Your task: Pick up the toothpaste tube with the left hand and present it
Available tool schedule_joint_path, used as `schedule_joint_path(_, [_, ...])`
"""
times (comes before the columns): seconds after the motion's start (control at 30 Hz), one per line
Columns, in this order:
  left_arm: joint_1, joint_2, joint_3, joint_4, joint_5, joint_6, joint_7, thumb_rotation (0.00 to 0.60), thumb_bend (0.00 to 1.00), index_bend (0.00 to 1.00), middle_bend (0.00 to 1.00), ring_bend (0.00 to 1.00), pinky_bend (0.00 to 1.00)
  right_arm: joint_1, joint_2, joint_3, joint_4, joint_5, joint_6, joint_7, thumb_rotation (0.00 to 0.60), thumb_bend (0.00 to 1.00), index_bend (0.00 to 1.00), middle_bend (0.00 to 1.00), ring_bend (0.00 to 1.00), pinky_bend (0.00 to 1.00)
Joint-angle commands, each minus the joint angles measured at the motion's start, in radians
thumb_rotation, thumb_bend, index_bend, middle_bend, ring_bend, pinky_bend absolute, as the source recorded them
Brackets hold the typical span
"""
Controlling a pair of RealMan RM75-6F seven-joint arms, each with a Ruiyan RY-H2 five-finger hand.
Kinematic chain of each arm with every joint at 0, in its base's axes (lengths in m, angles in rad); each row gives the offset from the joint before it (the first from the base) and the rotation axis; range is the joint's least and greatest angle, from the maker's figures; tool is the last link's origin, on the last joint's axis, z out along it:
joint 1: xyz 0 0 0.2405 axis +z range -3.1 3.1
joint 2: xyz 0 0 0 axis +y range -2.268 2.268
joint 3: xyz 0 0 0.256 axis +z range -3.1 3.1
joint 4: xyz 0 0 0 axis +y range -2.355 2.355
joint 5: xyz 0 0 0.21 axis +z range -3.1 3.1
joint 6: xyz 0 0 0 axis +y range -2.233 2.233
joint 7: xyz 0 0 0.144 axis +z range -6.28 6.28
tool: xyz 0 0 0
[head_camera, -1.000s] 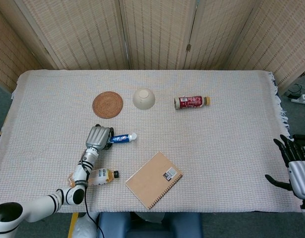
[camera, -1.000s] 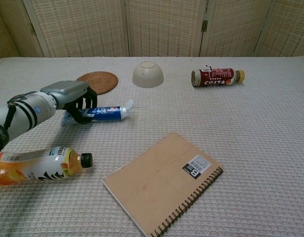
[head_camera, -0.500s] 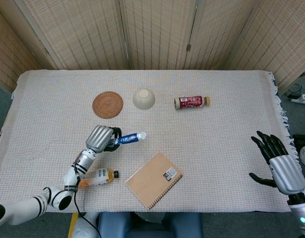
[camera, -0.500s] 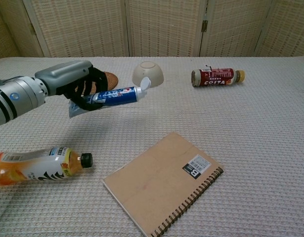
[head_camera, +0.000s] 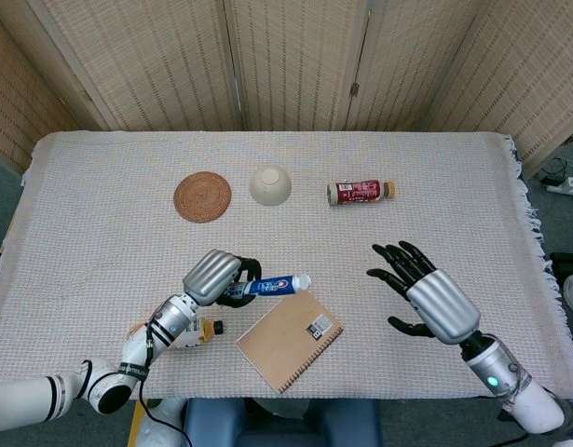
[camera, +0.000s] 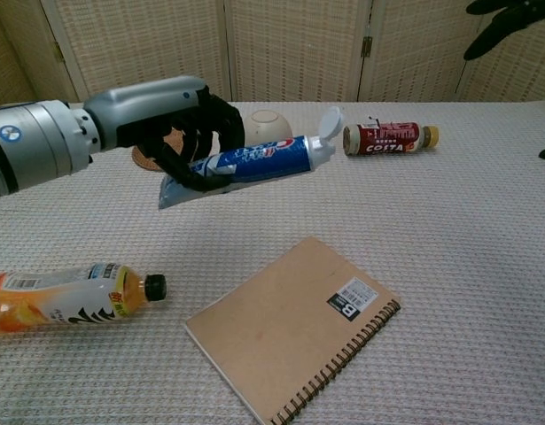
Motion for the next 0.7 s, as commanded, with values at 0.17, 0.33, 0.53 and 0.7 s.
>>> schedule_joint_path(0.17, [-0.026,-0.001,-0.017,-0.051,-0.069,-0.024,0.083,0.600,0.78,0.77,0.77,0.69,0.63,0.081,-0.070,0.023,-0.026,0.044,-0.091,-0.062,0.600,0.29,0.22,0.03,0.00,0.00])
schedule_joint_path(0.33, [-0.035,-0.015,-0.022,-0.054,-0.102,-0.025,0.113,0.600,0.78,0.76,0.77,0.69,0.63,0.124,-0.117,0.029,-0.020,0.084,-0.142,-0.092,0.600,0.29,0.22,0.02,0.00,0.00])
schedule_joint_path(0.53, [-0.040,-0.022,-0.025,-0.059,-0.127,-0.021,0.131,0.600,0.78,0.76,0.77,0.69,0.63,0.168,-0.167,0.034,-0.001,0.119,-0.183,-0.109,0.600,0.29,0.22,0.03,0.00,0.00])
schedule_joint_path(0.7, [-0.041,-0.023,-0.028,-0.065,-0.135,-0.016,0.130,0.600,0.78,0.76,0.77,0.69,0.63,0.188,-0.184,0.035,0.004,0.149,-0.199,-0.134,0.600,0.29,0.22,0.03,0.00,0.00])
